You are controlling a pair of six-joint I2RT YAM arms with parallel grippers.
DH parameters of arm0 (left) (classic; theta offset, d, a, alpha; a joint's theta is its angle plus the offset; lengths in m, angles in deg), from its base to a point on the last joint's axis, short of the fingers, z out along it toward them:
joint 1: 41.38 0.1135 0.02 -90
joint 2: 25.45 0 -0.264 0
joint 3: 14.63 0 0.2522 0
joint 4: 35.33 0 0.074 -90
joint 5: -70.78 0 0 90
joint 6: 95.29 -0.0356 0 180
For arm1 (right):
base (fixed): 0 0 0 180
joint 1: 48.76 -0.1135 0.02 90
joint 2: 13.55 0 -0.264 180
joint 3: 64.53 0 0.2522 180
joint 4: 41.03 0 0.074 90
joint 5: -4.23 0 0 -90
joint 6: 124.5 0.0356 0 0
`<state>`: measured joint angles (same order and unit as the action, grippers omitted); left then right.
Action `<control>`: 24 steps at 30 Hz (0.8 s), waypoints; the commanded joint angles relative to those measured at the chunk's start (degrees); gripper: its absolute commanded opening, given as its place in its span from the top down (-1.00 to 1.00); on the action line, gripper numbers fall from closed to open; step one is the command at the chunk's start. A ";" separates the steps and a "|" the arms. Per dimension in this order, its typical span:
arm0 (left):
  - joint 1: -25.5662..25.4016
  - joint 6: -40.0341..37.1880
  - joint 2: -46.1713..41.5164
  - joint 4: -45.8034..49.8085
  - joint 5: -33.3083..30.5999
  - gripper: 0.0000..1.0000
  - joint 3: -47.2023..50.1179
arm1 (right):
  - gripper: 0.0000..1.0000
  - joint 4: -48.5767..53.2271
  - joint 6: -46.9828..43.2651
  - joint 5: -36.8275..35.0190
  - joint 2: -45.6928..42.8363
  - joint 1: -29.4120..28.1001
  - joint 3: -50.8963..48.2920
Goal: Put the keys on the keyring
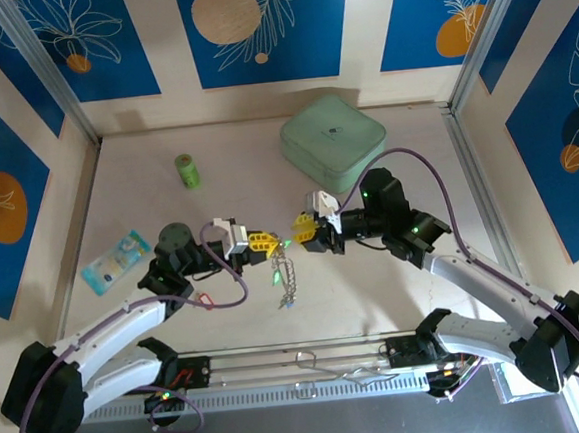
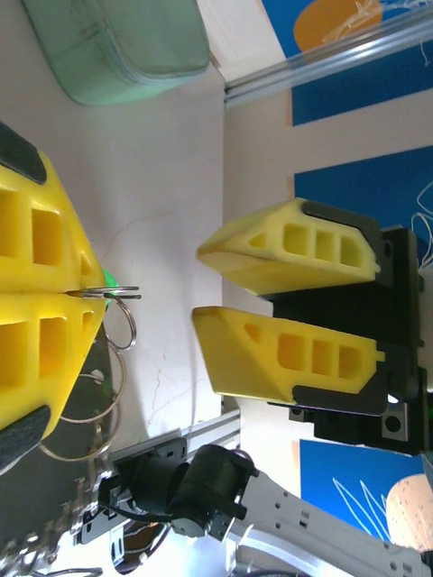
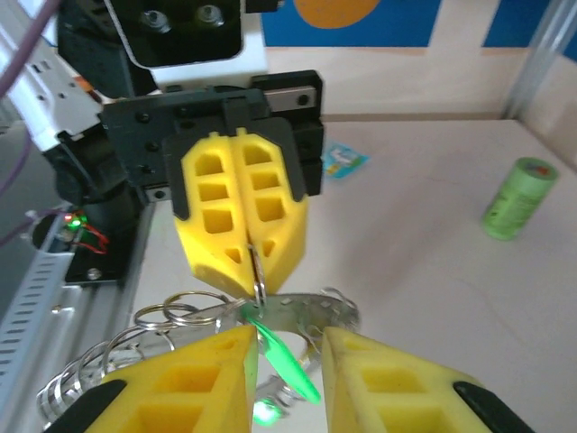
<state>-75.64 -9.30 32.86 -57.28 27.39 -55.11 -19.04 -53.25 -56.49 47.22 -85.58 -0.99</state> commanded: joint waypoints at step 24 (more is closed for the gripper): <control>-0.54 -0.30 2.52 -5.43 6.56 1.00 -1.76 | 0.61 4.10 -1.73 -0.62 5.98 -4.56 4.07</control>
<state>-75.68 -9.72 35.50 -58.87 31.80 -55.11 -17.24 -53.88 -55.79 52.58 -89.69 1.02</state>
